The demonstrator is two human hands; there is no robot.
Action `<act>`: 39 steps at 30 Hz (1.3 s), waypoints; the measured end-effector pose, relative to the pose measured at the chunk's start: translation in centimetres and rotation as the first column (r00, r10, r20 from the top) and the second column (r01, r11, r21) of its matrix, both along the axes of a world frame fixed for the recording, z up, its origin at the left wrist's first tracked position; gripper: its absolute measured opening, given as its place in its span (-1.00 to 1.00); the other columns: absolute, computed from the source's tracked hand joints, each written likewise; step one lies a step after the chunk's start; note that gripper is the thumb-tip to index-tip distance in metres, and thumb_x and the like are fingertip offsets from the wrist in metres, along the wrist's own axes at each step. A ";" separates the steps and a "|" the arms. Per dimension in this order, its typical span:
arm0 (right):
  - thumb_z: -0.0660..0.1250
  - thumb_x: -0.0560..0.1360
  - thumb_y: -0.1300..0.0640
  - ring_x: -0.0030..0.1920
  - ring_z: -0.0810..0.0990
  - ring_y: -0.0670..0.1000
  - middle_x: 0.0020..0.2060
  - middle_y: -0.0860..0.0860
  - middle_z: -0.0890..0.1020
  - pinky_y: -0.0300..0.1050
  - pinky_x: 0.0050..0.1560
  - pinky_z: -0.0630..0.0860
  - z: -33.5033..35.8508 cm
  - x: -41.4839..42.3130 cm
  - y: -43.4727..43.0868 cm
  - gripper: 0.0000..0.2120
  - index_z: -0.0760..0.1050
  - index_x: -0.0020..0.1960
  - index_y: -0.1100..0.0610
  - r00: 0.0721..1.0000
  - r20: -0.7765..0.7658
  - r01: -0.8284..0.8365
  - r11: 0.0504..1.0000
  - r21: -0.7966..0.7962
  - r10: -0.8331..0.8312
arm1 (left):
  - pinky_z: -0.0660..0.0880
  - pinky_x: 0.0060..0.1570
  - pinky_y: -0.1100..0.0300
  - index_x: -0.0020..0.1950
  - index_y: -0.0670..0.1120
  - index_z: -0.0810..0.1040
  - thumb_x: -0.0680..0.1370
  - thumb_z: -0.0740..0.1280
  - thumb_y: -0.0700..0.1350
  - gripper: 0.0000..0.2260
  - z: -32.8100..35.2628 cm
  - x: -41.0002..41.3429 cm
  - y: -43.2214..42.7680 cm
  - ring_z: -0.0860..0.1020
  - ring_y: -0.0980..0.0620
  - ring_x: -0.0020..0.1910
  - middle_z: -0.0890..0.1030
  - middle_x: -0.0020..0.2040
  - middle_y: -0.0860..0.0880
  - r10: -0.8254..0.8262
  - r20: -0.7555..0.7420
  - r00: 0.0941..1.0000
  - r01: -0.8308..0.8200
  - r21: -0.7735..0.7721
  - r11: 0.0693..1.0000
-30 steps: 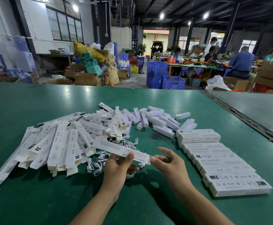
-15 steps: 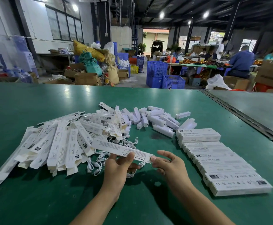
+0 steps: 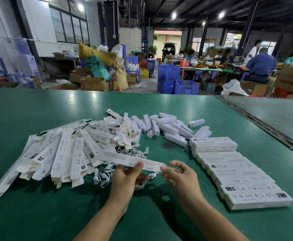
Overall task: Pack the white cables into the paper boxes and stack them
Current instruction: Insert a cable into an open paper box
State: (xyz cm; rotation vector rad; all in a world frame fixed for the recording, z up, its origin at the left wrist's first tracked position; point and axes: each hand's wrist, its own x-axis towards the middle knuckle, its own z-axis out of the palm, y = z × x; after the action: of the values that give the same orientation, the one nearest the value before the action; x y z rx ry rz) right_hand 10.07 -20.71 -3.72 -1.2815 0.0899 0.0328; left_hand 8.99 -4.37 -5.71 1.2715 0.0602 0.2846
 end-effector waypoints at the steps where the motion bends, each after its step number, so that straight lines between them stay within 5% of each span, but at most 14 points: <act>1: 0.48 0.43 0.33 -0.31 0.65 -0.01 -0.25 0.14 0.72 -0.21 -0.30 0.54 0.0 0.0 0.1 -0.74 0.45 0.02 0.21 1.000 0.006 0.009 1.000 0.002 -0.009 | 0.62 -0.34 0.15 0.09 -0.16 0.55 0.35 0.48 0.06 -0.57 0.0 0.0 -0.1 0.67 -0.11 -0.35 0.73 -0.09 -0.15 0.000 0.002 1.000 0.000 0.002 1.000; 13: 0.46 0.41 0.37 -0.26 0.71 0.01 -0.24 0.13 0.72 -0.27 -0.28 0.59 -0.5 0.1 0.5 -0.71 0.43 0.05 0.24 0.994 -0.058 0.105 0.984 0.147 -0.098 | 0.61 -0.28 0.17 0.13 -0.13 0.56 0.35 0.47 0.08 -0.56 0.1 -0.4 -0.4 0.70 -0.11 -0.26 0.73 -0.08 -0.14 -0.094 -0.024 0.995 0.095 0.049 0.994; 22: 0.45 0.47 0.25 -0.16 0.70 -0.12 -0.15 -0.08 0.74 -0.34 -0.31 0.49 0.0 0.0 0.2 -0.77 0.55 0.08 0.06 0.995 0.104 0.017 0.987 -0.163 0.000 | 0.61 -0.25 0.16 0.13 -0.18 0.59 0.39 0.47 0.02 -0.60 0.0 -0.1 0.1 0.70 -0.14 -0.19 0.72 -0.02 -0.19 -0.114 -0.015 0.993 0.114 -0.006 0.993; 30: 0.43 0.45 0.37 -0.31 0.61 -0.15 -0.25 -0.01 0.72 -0.34 -0.33 0.48 -0.1 0.1 0.0 -0.74 0.51 0.07 0.14 0.987 0.134 0.099 0.994 -0.047 -0.092 | 0.63 -0.14 0.10 0.13 -0.21 0.60 0.35 0.48 0.07 -0.52 -0.1 -0.3 -0.2 0.70 -0.11 -0.16 0.72 -0.02 -0.20 -0.188 -0.021 0.982 0.188 0.017 0.982; 39: 0.40 0.47 0.35 -0.21 0.63 -0.11 -0.14 0.02 0.72 -0.31 -0.29 0.49 -0.2 0.2 0.0 -0.71 0.51 0.12 0.08 0.983 0.181 0.011 0.999 -0.035 -0.004 | 0.62 -0.12 0.18 0.10 -0.17 0.61 0.40 0.43 -0.11 -0.70 0.5 -0.5 -0.1 0.71 -0.15 -0.09 0.72 0.00 -0.22 -0.183 0.048 0.982 0.186 -0.069 0.980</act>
State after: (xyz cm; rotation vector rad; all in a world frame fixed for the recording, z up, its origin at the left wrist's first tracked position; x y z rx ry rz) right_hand 10.27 -20.74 -3.96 -1.3147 -0.0615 -0.0920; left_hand 8.48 -4.45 -5.25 1.1885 -0.0817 0.1468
